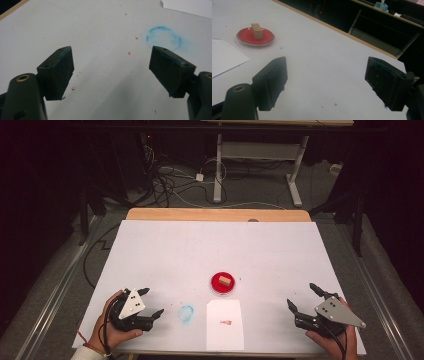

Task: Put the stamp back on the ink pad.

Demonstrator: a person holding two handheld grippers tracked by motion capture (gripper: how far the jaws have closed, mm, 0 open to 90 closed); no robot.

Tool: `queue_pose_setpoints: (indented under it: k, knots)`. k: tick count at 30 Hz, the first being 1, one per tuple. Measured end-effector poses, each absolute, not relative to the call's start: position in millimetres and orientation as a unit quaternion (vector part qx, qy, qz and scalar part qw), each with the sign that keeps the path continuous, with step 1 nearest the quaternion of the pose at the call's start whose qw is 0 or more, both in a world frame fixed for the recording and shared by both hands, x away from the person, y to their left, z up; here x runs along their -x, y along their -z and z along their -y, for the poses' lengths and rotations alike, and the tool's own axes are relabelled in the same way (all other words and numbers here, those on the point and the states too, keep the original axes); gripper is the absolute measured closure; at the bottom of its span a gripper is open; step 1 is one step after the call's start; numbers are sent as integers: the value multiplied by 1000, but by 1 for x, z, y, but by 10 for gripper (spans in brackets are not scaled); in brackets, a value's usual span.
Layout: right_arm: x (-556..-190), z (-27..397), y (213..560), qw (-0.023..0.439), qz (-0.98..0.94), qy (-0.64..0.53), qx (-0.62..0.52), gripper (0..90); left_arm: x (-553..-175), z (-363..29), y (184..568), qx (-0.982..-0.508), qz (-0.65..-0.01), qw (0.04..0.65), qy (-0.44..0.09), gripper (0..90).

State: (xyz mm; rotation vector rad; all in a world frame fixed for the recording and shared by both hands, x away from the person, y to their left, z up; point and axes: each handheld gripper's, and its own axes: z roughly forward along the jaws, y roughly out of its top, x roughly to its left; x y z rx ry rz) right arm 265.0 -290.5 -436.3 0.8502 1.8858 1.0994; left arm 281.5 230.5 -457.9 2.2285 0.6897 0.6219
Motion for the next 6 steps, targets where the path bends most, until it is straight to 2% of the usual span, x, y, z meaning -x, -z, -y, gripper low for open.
queue_pose_setpoints:
  k: [6]
  knots:
    - [-266,290,438,387,-743,-431,-337,187,-284,-230,458,-862,-270,357,-239,195]
